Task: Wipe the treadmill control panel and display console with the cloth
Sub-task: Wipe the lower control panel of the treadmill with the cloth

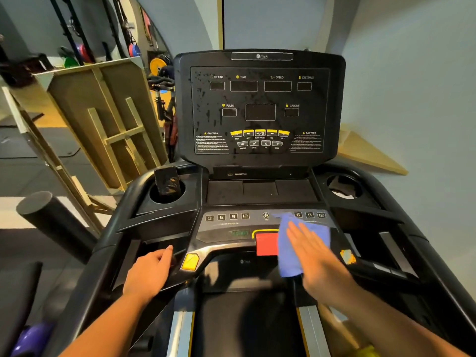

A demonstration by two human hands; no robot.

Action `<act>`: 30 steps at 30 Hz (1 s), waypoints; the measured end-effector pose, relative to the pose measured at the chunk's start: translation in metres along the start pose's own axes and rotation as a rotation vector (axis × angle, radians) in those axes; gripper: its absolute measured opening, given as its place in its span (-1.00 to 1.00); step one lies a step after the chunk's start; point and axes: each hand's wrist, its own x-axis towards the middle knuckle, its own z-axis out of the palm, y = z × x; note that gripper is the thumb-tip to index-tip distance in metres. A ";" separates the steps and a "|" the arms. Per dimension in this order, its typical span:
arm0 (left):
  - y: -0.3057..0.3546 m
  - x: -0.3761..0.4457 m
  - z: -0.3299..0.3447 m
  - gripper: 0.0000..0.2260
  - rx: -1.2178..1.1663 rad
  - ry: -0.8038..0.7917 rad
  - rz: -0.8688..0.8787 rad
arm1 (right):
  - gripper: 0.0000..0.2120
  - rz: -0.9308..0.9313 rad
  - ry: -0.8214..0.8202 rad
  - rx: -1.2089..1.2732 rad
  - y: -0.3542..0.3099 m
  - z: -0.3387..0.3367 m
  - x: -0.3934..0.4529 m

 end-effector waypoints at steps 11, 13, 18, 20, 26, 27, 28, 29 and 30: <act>0.001 -0.002 -0.001 -0.58 -0.003 0.007 0.017 | -0.15 -0.199 -0.020 0.093 -0.083 -0.005 0.032; 0.001 -0.002 0.000 -0.57 0.009 -0.001 0.007 | -0.15 -0.220 0.059 0.008 -0.058 0.007 0.025; 0.001 -0.001 0.000 -0.55 0.019 0.014 0.025 | -0.23 0.450 0.056 0.104 0.011 -0.018 0.024; -0.001 0.001 -0.001 -0.55 0.016 0.004 0.016 | -0.32 0.565 -0.061 0.087 0.006 -0.034 0.037; -0.003 0.002 0.001 -0.56 0.015 0.002 0.010 | -0.25 0.286 -0.083 0.209 -0.017 -0.036 0.047; -0.002 0.002 0.001 -0.56 0.013 -0.001 0.013 | -0.32 0.313 -0.019 0.325 -0.009 -0.038 0.044; -0.001 0.002 0.000 -0.56 0.010 -0.003 0.019 | -0.41 0.381 0.071 0.478 -0.001 -0.041 0.039; -0.001 0.002 0.000 -0.56 0.008 -0.009 0.019 | -0.52 0.489 0.168 0.646 0.004 -0.048 0.034; -0.001 0.002 0.000 -0.57 0.008 -0.011 0.020 | -0.68 0.637 0.254 0.832 0.011 -0.058 0.034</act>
